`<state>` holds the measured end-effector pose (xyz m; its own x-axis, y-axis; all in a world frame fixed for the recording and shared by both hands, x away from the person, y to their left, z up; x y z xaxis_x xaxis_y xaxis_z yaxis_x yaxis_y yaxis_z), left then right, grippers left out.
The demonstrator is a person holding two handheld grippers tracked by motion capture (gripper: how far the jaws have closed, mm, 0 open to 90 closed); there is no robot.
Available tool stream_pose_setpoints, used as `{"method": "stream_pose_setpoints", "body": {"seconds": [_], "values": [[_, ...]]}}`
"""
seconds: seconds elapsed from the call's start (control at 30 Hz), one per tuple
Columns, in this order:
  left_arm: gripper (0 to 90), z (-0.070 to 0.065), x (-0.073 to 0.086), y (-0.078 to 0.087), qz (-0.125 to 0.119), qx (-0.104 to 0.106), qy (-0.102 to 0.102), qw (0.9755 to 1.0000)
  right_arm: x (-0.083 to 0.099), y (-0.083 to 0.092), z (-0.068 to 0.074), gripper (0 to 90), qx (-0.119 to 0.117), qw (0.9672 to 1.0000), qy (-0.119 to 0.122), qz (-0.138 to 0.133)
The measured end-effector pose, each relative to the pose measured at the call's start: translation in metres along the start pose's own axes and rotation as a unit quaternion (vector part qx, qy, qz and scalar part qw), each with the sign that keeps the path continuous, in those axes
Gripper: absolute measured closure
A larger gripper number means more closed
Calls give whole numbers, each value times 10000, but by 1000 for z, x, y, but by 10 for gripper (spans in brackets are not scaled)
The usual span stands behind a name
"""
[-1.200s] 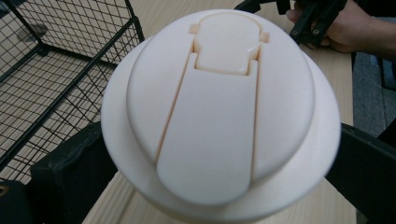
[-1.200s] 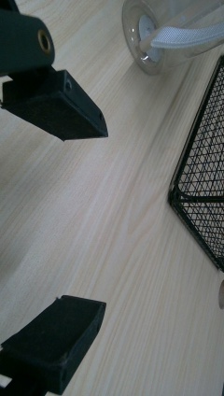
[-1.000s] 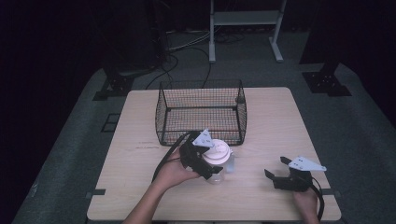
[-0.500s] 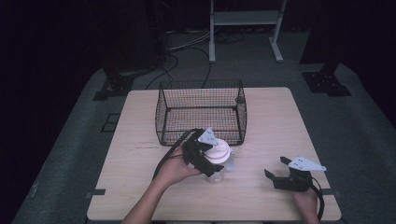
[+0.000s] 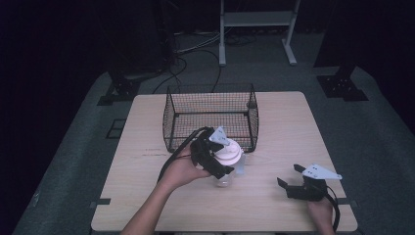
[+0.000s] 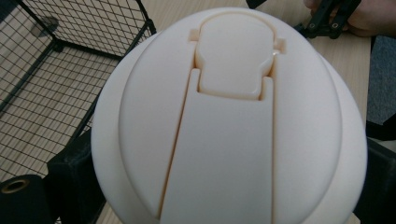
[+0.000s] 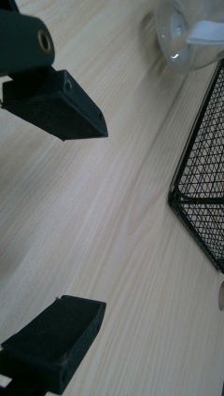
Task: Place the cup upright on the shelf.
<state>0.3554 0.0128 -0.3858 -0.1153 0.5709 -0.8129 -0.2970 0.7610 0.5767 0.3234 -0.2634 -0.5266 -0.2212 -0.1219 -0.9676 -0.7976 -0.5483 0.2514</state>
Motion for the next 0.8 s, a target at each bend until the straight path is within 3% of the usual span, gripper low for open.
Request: {"method": "stream_pose_setpoints", "body": {"seconds": [0.1,0.37,0.63,0.8], "values": [[52,7,-10,10,-101,10,37,9999,0,0,0,129,-1,10000,-7,9],[52,18,-24,26,-94,-124,17,9999,0,0,0,129,-8,10000,-4,6],[52,33,-36,40,-52,-226,102,9997,0,0,0,129,-7,10000,13,2],[52,41,-48,48,50,-292,30,9996,0,0,0,129,1,10000,-21,9]]}}
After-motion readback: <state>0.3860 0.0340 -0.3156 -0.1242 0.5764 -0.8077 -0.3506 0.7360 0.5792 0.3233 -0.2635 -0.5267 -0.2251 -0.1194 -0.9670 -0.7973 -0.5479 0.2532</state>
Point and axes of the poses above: each handheld gripper's, and its own axes: y roughly backward along the jaws, x roughly out of its underside, z roughly to its left, the point moved 6 cm from there along -y, roughly forward along the jaws, and after that the axes turned 14 degrees about -z, right-handed, at the moved point
